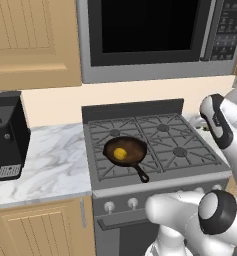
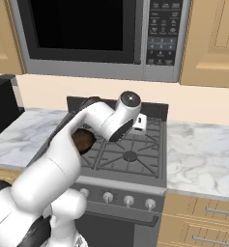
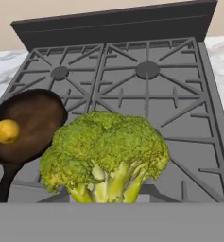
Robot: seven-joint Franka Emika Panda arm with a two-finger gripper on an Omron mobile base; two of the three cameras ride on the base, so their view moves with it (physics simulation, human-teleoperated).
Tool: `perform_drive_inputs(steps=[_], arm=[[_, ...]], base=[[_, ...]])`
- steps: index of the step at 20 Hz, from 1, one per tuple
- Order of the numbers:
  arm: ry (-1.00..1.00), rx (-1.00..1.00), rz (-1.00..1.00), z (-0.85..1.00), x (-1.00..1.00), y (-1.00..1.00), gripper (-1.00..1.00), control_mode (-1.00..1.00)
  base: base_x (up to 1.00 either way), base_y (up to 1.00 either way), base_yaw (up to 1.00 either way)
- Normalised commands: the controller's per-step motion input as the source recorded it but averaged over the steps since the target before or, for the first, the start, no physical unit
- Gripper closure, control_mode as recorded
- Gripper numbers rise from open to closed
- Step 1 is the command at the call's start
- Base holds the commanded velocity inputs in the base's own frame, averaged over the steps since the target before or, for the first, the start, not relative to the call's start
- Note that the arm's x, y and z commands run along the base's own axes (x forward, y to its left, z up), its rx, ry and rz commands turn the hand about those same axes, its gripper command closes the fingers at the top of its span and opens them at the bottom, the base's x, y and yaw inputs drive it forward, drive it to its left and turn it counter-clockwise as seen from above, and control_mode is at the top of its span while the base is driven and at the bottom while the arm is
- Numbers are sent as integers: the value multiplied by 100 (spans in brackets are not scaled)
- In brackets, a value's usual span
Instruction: Put the broccoli and lemon in the pan. Then turn on the front left burner and set the heat to medium.
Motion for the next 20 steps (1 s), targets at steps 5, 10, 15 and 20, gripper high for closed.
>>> perform_drive_inputs(steps=[5,10,15,20], arm=[[5,0,0,0,0,44,100,-100],[5,0,0,0,0,42,100,-100],[6,0,1,0,0,44,100,-100],[11,0,2,0,0,49,100,-100]], base=[[0,0,0],[0,0,0],[0,0,0],[0,0,0]])
